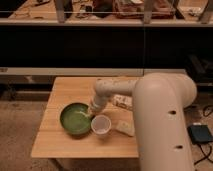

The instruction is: Drag the ceramic bowl in a circle

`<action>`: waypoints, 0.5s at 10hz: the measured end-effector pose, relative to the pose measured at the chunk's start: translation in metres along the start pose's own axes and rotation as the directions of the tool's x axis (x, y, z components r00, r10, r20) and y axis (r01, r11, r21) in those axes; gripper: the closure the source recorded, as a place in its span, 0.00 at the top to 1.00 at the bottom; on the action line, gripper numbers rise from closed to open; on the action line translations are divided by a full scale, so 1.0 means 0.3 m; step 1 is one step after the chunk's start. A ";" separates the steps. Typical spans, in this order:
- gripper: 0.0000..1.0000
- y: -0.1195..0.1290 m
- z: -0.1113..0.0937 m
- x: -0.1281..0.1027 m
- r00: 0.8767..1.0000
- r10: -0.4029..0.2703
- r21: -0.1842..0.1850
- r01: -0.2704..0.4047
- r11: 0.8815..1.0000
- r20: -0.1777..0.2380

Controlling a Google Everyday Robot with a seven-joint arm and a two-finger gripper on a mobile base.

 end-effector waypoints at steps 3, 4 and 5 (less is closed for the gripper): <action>0.00 -0.118 -0.087 -0.086 0.996 -0.076 -0.051 0.074 0.996 -0.045; 0.00 -0.185 -0.096 -0.079 0.992 -0.113 -0.055 0.110 0.992 -0.056; 0.00 -0.272 -0.086 -0.054 0.986 -0.156 -0.048 0.153 0.987 -0.061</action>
